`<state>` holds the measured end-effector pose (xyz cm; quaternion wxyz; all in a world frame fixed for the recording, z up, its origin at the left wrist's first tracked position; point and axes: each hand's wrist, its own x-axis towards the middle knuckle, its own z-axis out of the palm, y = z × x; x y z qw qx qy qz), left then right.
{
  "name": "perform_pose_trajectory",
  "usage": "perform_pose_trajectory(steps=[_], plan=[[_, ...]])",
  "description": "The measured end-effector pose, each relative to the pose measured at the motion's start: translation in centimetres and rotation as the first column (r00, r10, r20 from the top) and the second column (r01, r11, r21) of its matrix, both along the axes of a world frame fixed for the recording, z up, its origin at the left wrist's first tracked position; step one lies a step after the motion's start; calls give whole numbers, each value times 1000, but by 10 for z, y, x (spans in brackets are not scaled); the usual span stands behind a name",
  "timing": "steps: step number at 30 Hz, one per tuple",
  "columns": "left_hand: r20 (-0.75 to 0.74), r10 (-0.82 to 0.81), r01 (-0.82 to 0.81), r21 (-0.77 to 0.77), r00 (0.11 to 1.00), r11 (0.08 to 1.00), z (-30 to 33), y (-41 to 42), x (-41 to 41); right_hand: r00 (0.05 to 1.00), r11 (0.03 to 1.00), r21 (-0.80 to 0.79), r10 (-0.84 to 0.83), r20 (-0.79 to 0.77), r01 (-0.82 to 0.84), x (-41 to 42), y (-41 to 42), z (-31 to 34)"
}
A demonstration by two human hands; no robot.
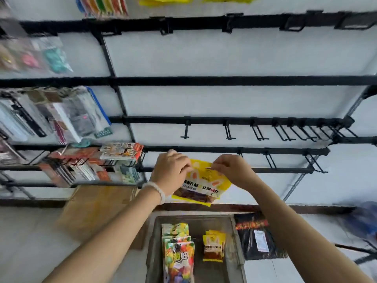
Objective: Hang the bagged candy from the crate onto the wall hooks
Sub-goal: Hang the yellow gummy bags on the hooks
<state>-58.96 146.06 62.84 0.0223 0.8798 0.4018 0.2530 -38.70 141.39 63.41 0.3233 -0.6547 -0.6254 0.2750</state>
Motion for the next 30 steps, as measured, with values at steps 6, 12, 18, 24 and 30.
perform_pose_trajectory(steps=[6, 12, 18, 24, 30], plan=[[83, -2, -8, 121, 997, 993, 67, 44, -14, 996, 989, 134, -65, 54, 57, -15, 31, 60], [118, -32, 3, 239, 993, 971, 115, 68, -15, 987, 958, 273, -121, 105, 89, -12, 54, 117], [162, -37, -22, 348, 986, 937, 172, 83, 8, 980, 906, 408, -169, 105, 112, 8, 70, 181], [246, -1, -114, 454, 969, 883, 237, 99, 37, 954, 886, 460, -186, 236, 58, 38, 86, 253], [247, 0, -145, 571, 969, 808, 296, 101, 61, 954, 845, 535, -154, 256, -8, 64, 84, 311]])
